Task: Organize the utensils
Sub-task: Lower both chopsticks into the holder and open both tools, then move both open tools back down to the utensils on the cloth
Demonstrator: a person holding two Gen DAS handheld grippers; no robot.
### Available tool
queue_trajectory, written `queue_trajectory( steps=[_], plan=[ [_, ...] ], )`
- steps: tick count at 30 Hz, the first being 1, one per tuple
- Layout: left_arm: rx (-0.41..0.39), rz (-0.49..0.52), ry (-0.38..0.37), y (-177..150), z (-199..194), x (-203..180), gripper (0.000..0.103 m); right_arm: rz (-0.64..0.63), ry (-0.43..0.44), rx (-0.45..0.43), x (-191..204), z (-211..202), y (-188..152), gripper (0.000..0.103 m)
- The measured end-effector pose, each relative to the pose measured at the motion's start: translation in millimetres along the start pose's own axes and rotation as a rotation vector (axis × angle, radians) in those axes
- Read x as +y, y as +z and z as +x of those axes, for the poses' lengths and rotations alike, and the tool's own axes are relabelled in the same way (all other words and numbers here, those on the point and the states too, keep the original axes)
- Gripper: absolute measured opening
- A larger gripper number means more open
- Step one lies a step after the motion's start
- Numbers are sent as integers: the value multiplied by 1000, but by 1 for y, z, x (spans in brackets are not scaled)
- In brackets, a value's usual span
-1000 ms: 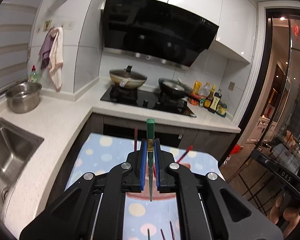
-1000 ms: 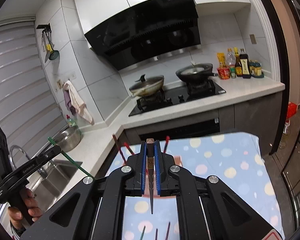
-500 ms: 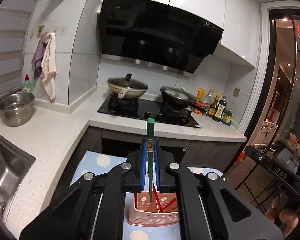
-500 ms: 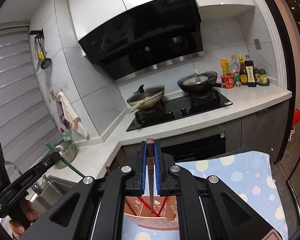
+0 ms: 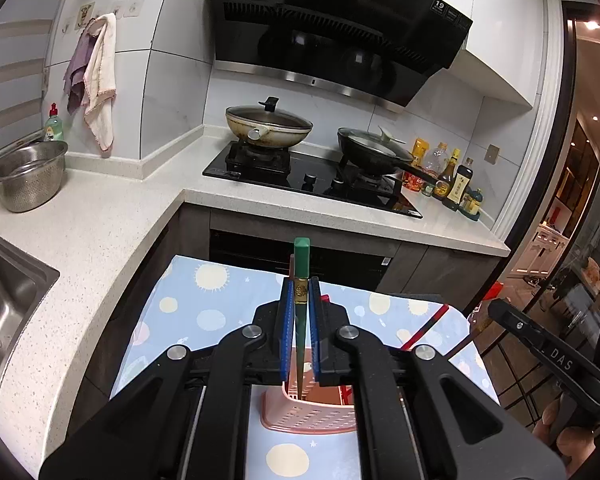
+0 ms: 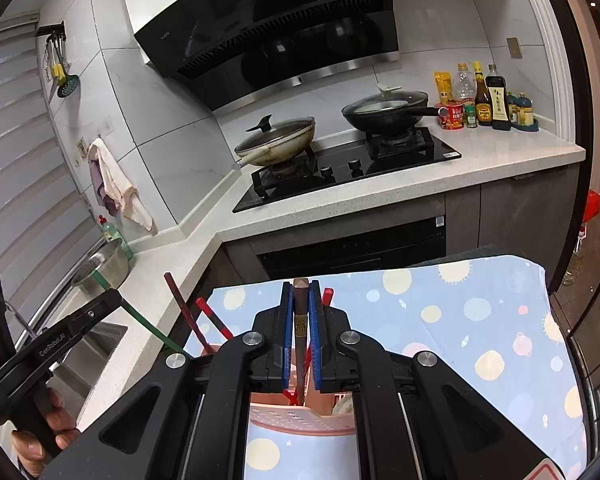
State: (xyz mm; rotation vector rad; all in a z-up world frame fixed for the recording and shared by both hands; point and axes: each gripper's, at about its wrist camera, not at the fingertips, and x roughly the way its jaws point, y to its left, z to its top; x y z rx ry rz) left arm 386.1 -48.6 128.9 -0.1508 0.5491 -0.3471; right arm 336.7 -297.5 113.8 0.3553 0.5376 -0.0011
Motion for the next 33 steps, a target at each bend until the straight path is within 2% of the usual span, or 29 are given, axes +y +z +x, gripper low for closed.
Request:
queue_trajectory(
  steps=[2,3,6,22,33],
  plan=[
    [12,-2,1,-2,2,0,8,-5,-11,-9,1,-1,-2,9],
    [14,-4,6,-2,3,0,10,-5,-20,-13,1,-2,-2,15],
    [17,-9,17,-5,3,0,27,1,-24,-28,0,-7,-4,35],
    [28,-2,27,-24,-21,-2,31,-33,-28,0,6,-37,-30,35],
    [54,22,25,-52,-45,-9,31,-67,-23,45,18,-65,-67,35]
  ],
)
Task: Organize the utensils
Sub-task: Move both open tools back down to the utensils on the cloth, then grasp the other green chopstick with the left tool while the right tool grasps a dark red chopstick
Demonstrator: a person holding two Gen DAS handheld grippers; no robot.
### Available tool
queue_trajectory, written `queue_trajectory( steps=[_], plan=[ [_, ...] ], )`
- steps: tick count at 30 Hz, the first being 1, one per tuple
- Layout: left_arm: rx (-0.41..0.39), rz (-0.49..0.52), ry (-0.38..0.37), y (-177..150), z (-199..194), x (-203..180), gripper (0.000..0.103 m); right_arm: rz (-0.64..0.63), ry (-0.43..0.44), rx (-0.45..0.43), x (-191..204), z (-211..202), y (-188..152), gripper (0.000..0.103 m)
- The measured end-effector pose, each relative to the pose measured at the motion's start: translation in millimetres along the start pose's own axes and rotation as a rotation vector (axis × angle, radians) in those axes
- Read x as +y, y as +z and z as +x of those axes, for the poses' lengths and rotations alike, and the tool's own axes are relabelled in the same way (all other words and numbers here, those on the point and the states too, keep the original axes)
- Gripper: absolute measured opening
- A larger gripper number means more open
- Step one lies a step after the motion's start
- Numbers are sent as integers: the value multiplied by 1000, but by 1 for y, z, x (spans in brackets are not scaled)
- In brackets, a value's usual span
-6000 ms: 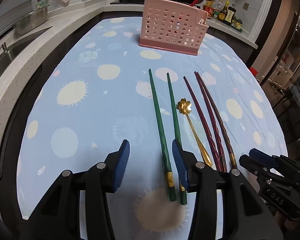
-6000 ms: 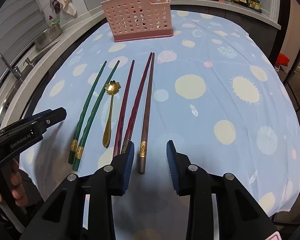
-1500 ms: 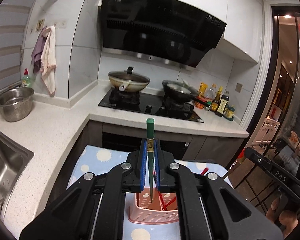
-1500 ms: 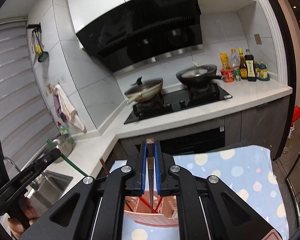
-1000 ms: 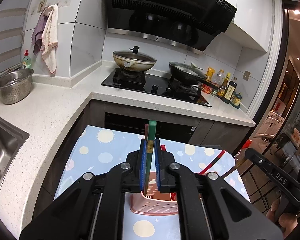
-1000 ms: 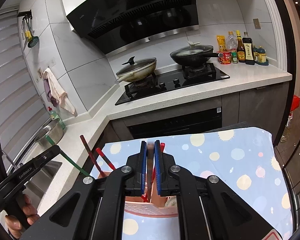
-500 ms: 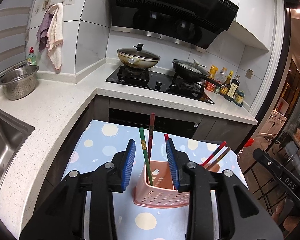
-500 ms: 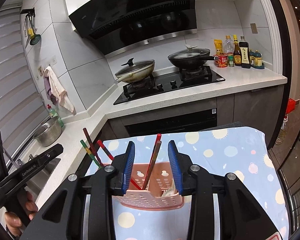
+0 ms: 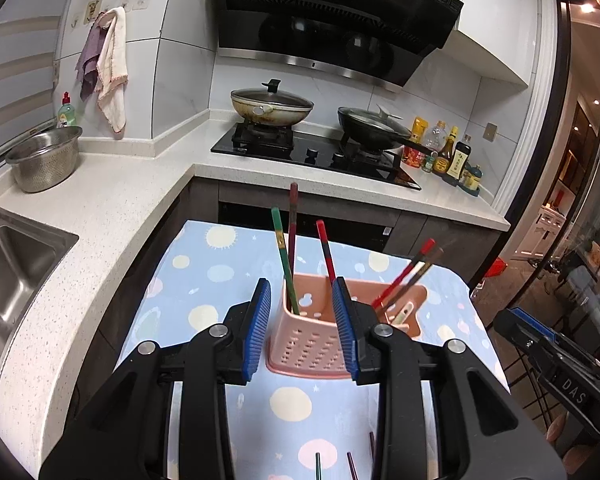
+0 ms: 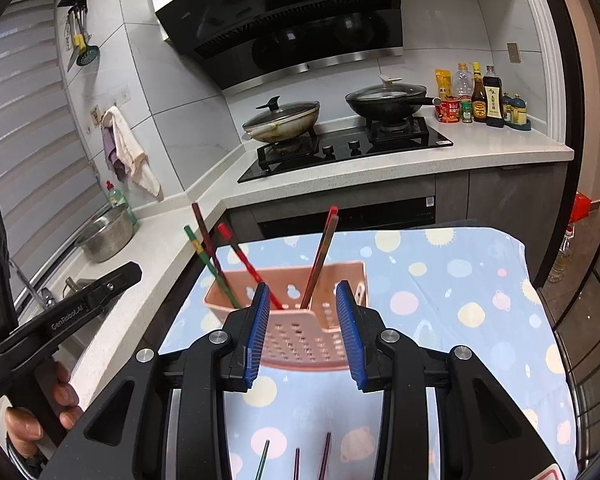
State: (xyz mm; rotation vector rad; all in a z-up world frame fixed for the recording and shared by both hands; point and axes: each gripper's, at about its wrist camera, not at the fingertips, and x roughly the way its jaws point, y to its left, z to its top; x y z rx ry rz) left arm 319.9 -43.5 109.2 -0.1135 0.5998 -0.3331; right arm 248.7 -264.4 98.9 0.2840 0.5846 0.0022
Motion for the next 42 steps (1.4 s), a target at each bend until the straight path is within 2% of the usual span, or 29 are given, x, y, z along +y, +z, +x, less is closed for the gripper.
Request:
queue_trajectory(
  steps=[8,14,18,25,30,37,42],
  plan=[
    [33,28,7,-32,-19,-5,31,-12,-4,50,4,-18,-36,35],
    [84,30,11,-67,-32,-5,31,-28,-18,113,4,-33,-79,35],
    [117,32,32,-99,-39,-2,31,-28,-25,182,1,-39,-116,35],
    [239,19,38,-169,-47,3,31,-29,-48,318,-5,-45,-190,35],
    [326,16,40,-216,-53,3,31,-35,-54,387,-7,-47,-226,35],
    [400,16,33,-255,-59,0,33,-56,-63,429,-4,-41,-251,35],
    [428,28,22,-269,-63,-5,33,-64,-62,448,-2,-39,-258,34]
  ],
)
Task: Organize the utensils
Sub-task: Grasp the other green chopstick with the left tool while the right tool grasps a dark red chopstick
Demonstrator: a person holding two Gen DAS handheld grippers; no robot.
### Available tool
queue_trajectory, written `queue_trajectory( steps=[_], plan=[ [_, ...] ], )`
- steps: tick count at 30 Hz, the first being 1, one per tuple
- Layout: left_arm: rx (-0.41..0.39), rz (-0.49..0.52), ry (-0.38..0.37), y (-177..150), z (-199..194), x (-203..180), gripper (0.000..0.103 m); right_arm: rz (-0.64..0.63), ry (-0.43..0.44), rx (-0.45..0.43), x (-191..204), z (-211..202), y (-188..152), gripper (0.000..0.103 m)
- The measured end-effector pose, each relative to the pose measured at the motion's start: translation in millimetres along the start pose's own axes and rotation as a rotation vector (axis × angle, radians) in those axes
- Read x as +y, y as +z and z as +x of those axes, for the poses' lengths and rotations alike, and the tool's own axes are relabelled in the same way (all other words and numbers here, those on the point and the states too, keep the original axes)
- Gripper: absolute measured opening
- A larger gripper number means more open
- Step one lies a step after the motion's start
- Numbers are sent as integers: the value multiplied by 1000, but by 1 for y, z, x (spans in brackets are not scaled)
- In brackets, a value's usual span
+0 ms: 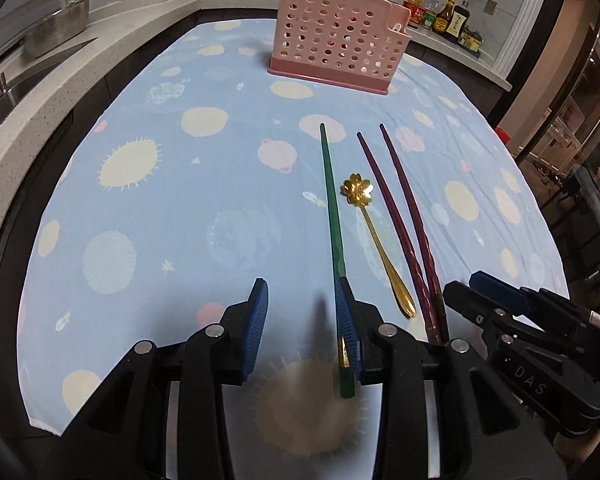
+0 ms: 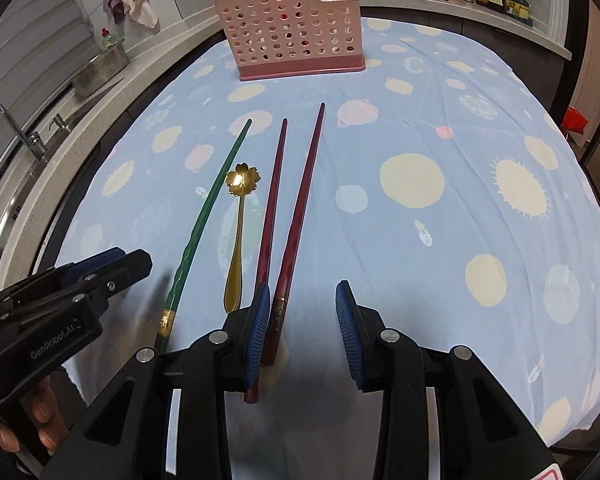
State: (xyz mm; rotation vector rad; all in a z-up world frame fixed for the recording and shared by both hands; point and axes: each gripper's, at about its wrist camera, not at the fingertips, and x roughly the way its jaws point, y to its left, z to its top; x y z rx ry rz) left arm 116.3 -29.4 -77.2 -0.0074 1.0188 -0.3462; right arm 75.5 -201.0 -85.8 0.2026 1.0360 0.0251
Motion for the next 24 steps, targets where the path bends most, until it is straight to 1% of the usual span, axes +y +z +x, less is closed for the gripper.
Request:
queue_trajectory(
  steps=[5,7,8,17,24],
  plan=[
    [6,8,-10,-5,-1,-3,34,-14,-4,14,3,3,-1,27],
    [9,14,-12,-6,-1,-5,34,-15,-10,23,4,5,-2,21],
    [11,16,-13,-6,-1,-5,34,-12,-7,25,3,5,-2,20],
    [21,26,-29,-11,-1,-10,39,-21,-10,42,3,6,-8,18],
    [45,39,-40,-18,2,-14,39,1,-9,50,-4,6,-11,9]
  ],
)
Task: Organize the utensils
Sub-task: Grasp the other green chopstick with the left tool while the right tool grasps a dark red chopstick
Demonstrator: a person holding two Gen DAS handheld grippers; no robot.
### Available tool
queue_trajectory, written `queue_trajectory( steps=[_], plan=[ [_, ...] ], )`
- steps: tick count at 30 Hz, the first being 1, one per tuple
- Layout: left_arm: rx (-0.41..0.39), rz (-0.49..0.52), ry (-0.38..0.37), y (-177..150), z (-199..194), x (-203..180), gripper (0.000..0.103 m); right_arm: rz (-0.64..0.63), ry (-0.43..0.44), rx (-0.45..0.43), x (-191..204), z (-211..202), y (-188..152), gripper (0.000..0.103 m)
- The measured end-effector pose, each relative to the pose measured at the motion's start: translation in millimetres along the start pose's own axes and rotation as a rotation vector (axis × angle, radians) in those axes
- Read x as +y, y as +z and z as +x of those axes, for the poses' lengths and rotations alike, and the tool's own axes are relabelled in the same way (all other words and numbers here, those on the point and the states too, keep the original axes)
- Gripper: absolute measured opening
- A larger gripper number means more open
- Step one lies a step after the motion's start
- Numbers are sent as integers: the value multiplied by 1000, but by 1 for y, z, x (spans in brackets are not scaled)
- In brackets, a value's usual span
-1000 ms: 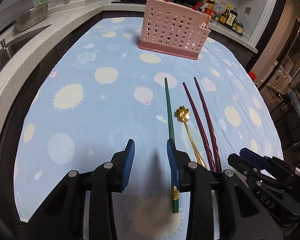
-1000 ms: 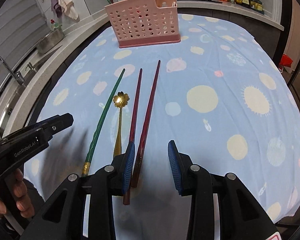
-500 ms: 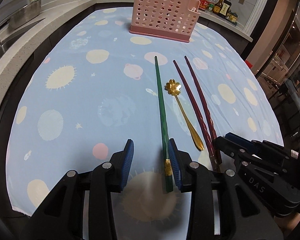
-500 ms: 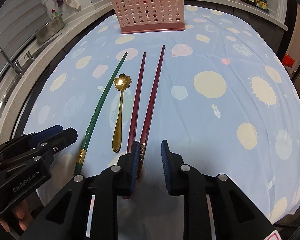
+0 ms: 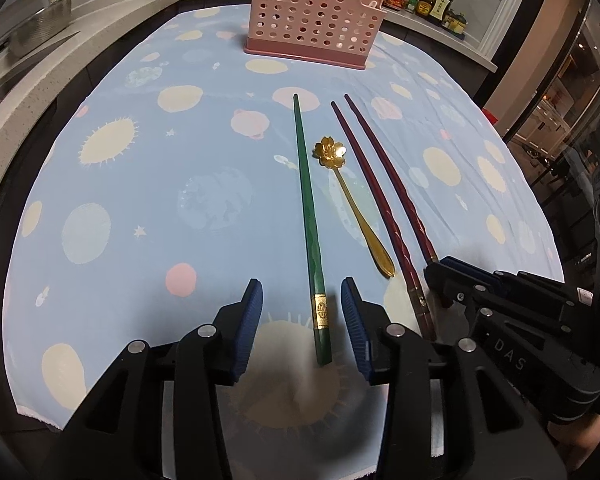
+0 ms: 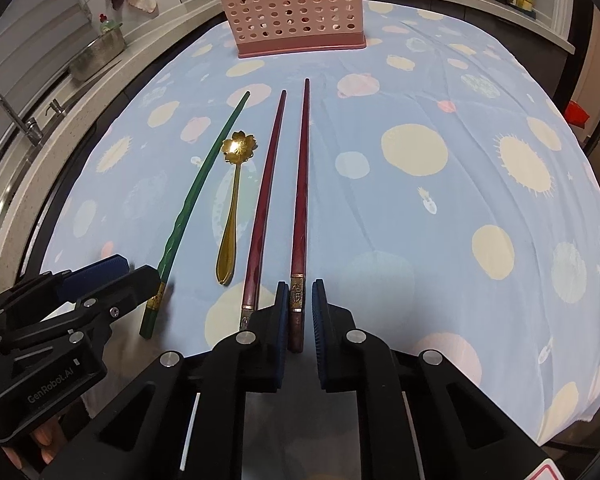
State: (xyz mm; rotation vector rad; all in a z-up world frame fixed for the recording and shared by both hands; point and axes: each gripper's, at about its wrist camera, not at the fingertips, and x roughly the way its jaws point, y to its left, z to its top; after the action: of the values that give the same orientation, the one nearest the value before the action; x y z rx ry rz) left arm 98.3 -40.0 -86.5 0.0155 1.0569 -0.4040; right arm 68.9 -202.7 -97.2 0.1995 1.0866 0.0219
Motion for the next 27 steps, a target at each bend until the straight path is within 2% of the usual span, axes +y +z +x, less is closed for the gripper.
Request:
queue_trajectory(
  steps=[14,17,19,21,24,27],
  plan=[
    [28,6,-10,-5,5,-3,36,9,6,3,-4,-2,-4,7],
    [30,9,-15,-6,5,-3,31,10,6,3,-4,-2,-4,7],
    [33,12,-20,-7,6,-4,20,9,5,3,-4,-2,-4,7],
    [35,13,-22,-7,7,-4,19,10,6,3,-4,-2,-4,7],
    [40,16,-34,-8,8,-5,11,10,6,4,-4,-2,-4,7],
    [41,19,-37,-9,9,-6,8,9,6,3,-5,-2,-4,7]
  ],
)
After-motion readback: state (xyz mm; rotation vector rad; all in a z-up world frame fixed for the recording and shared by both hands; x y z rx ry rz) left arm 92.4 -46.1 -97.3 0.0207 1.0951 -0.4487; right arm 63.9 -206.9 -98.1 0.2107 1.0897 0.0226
